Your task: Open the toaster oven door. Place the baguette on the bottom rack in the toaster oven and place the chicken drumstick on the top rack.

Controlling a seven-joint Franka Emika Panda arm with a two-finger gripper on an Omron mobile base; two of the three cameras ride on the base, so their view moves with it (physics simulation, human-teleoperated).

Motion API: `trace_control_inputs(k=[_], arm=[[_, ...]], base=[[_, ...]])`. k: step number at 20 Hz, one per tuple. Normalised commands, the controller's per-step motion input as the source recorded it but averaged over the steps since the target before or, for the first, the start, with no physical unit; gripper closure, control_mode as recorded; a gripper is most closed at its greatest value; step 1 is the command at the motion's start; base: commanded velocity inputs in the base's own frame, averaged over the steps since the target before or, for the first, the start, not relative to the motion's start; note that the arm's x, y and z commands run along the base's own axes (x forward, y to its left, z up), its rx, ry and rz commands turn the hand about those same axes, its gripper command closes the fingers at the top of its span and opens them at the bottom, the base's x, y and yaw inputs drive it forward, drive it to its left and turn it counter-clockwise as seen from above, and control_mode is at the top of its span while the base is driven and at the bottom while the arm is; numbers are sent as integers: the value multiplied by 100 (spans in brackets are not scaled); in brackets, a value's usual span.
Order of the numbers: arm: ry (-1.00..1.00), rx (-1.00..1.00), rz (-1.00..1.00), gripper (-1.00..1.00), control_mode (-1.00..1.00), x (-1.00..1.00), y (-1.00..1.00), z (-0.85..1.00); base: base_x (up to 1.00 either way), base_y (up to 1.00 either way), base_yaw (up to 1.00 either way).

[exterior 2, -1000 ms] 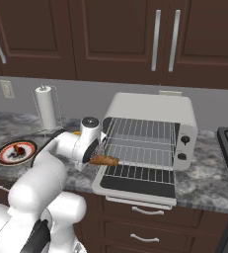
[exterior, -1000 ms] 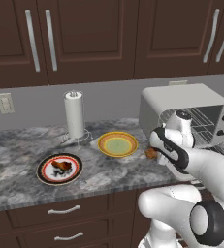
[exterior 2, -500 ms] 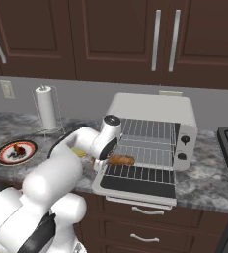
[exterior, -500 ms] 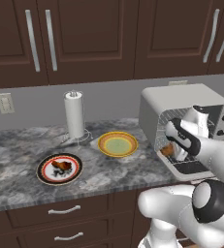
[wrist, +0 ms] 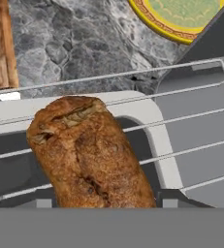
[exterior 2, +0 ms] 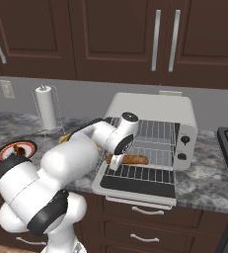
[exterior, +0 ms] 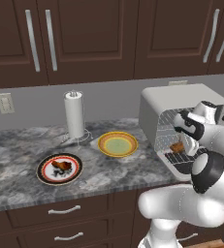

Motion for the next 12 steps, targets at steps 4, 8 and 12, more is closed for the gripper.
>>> trace_control_inputs(k=[4,8,12], arm=[[6,1,1,100,-100,14,-33,-11],[7,3,0,100,-100,11,-17,-19],[3,3,0,100,-100,13,-9,-14]], base=[[0,0,0],[0,0,0],[0,0,0]])
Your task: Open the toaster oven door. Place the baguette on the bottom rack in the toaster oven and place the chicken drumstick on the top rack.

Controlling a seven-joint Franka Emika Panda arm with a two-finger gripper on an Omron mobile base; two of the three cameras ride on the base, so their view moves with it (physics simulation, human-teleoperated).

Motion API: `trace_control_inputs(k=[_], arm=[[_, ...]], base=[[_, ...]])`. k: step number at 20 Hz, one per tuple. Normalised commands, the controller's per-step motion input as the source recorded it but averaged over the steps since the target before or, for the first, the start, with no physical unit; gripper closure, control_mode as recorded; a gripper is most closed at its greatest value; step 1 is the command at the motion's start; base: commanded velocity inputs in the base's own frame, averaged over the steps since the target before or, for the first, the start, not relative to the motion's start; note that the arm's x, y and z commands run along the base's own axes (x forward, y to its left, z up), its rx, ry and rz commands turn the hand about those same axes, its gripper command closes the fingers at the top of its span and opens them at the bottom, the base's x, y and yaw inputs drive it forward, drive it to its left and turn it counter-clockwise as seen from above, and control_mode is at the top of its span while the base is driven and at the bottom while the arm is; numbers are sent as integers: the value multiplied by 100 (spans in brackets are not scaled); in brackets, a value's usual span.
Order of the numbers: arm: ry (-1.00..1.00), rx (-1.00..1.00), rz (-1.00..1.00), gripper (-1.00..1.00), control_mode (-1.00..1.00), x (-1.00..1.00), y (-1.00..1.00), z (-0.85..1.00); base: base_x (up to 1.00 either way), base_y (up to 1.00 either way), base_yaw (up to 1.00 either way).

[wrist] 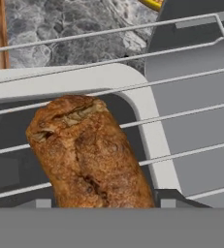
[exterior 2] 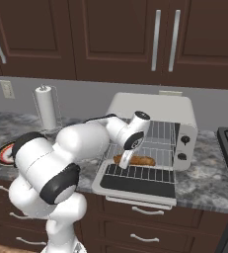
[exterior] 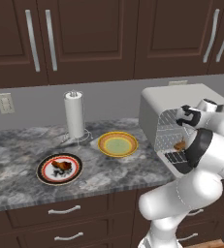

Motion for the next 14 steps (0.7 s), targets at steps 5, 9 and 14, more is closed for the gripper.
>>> trace_control_inputs(k=[5,9,14], arm=[[0,2,0,100,-100,3,-7,-14],[0,1,0,-100,-100,-3,-10,-14],[0,0,0,-100,-100,0,-19,1]], base=[[0,0,0],[0,0,0],[0,0,0]])
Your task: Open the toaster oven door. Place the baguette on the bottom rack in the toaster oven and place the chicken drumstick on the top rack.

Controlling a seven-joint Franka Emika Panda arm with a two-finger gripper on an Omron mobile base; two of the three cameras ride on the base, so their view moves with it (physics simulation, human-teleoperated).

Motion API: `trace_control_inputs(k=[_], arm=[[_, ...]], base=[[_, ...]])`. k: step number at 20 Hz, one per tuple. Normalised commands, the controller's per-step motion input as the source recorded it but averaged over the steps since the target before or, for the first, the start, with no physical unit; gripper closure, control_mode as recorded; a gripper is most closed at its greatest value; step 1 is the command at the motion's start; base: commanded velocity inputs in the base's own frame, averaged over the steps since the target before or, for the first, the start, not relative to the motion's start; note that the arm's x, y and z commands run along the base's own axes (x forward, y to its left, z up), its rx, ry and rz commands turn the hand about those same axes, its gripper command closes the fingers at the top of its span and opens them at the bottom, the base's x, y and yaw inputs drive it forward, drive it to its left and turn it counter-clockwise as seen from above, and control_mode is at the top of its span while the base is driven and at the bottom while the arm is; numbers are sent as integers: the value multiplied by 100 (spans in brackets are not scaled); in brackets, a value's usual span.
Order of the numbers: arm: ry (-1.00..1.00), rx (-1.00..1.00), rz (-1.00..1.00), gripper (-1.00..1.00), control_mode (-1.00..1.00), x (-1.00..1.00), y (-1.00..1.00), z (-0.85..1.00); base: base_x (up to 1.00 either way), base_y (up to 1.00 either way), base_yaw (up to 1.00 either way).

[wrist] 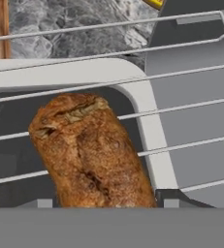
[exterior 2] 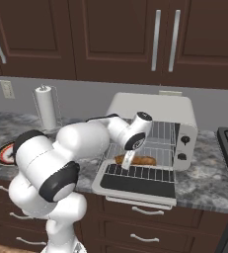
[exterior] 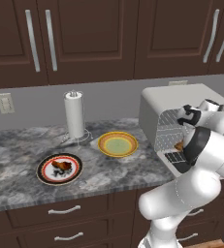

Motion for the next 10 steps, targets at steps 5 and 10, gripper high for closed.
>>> trace_control_inputs(k=[5,10], arm=[[-1,3,-1,-100,-100,-4,-18,19],[0,5,0,-100,-100,-5,-15,29]], base=[[0,0,0],[0,0,0]])
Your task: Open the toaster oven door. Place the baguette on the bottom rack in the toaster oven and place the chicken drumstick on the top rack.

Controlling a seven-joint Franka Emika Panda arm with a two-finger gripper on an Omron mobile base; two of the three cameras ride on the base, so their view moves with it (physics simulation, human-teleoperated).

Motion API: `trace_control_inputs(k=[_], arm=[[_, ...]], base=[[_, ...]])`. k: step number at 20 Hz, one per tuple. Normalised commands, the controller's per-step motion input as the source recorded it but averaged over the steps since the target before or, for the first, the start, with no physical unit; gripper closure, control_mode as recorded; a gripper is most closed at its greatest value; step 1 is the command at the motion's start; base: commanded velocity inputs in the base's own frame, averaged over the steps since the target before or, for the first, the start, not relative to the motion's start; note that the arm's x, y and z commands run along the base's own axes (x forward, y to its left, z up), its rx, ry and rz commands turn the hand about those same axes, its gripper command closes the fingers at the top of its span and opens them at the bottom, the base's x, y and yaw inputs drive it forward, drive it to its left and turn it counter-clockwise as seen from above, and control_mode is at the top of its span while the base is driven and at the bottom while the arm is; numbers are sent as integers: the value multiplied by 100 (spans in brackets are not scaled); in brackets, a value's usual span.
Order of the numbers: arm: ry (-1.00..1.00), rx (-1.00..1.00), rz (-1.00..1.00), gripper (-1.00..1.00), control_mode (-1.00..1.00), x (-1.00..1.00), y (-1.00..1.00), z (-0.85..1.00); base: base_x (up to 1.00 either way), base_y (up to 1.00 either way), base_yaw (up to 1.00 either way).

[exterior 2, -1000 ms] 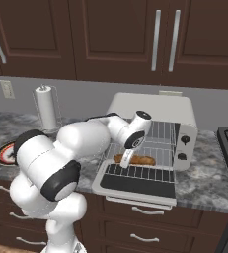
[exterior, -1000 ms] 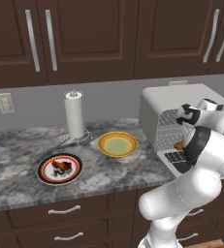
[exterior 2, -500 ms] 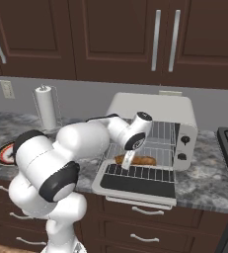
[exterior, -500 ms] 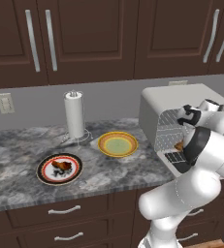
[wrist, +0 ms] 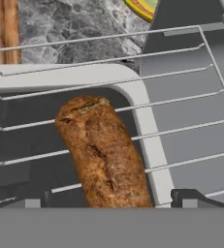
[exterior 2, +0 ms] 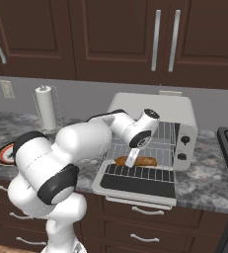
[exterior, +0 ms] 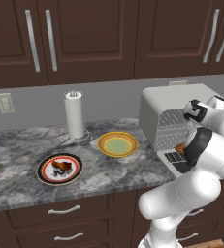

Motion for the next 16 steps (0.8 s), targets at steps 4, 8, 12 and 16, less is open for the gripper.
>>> trace_control_inputs(k=[4,8,12,16], arm=[[0,2,-11,-100,-100,-39,-6,24],[1,0,-29,-100,-100,-47,0,7],[10,0,-51,-100,-100,-29,0,0],[15,2,-37,-100,-100,0,6,0]], base=[[0,0,0],[0,0,0],[0,0,0],[0,0,0]])
